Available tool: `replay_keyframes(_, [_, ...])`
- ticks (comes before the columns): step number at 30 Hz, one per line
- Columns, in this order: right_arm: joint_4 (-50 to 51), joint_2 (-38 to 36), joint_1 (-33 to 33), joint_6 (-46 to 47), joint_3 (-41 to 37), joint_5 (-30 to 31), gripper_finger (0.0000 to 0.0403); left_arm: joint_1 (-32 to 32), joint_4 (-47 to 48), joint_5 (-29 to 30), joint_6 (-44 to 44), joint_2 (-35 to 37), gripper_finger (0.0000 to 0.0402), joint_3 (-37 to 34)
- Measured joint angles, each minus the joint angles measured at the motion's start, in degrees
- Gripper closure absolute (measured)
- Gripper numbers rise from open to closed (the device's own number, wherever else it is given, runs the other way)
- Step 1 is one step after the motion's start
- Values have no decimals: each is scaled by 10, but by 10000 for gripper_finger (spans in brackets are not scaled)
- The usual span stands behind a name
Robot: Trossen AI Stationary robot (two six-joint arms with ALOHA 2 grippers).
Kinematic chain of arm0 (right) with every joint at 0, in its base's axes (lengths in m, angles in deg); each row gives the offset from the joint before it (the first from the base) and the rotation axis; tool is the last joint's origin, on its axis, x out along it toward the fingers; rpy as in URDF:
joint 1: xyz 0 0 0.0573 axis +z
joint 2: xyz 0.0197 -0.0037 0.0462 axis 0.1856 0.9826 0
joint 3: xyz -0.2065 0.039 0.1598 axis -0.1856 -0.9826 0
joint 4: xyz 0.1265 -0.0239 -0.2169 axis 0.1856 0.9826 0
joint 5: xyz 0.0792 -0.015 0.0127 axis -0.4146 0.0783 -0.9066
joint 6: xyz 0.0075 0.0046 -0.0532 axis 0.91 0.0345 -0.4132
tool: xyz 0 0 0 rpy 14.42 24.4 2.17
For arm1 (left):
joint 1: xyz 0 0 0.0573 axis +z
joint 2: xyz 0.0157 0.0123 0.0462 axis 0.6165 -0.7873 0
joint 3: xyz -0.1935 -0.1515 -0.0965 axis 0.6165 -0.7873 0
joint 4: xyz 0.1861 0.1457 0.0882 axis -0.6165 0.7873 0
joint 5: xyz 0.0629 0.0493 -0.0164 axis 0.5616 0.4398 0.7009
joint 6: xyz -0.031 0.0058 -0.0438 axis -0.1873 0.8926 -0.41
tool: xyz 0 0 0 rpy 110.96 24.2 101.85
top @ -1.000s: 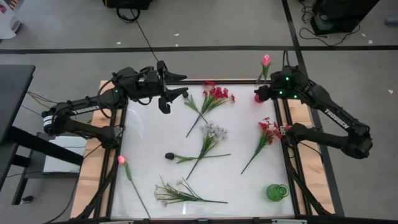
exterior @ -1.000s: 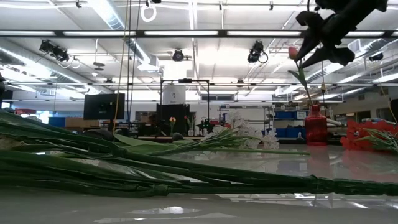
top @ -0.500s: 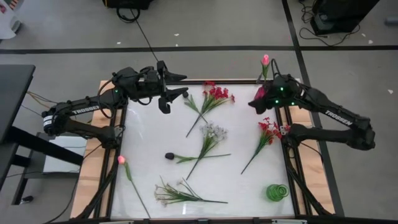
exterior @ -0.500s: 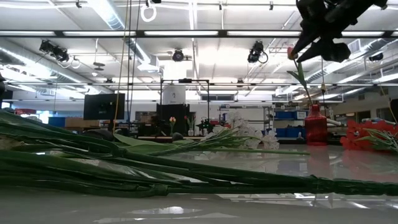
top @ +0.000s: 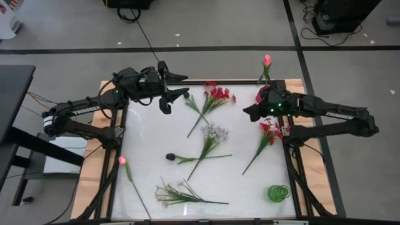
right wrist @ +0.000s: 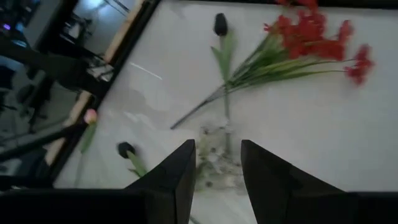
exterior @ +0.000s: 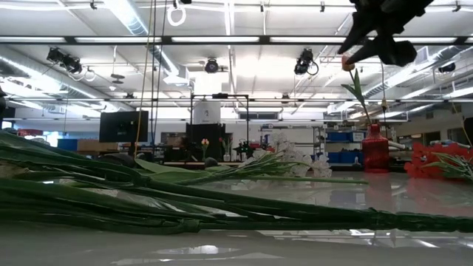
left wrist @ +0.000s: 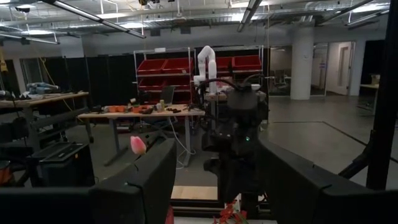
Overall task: Sort flowers into vase by color
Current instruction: Put the pink flower into the red vase
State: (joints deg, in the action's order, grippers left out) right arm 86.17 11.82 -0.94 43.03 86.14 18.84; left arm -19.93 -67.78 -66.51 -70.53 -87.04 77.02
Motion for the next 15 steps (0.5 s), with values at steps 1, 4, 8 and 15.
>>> replay_keyframes(1, [-13, 8, 9, 9, 0, 5, 266, 0, 0, 0, 0, 0, 177, 0])
replay_keyframes(4, [-54, 39, 31, 37, 0, 12, 266, 0, 0, 0, 0, 0, 177, 0])
replay_keyframes(8, [-109, 95, 59, 74, 0, 22, 266, 0, 0, 0, 0, 0, 177, 0])
replay_keyframes(15, [-184, 188, 101, 138, -1, 22, 266, 0, 0, 0, 0, 0, 177, 0])
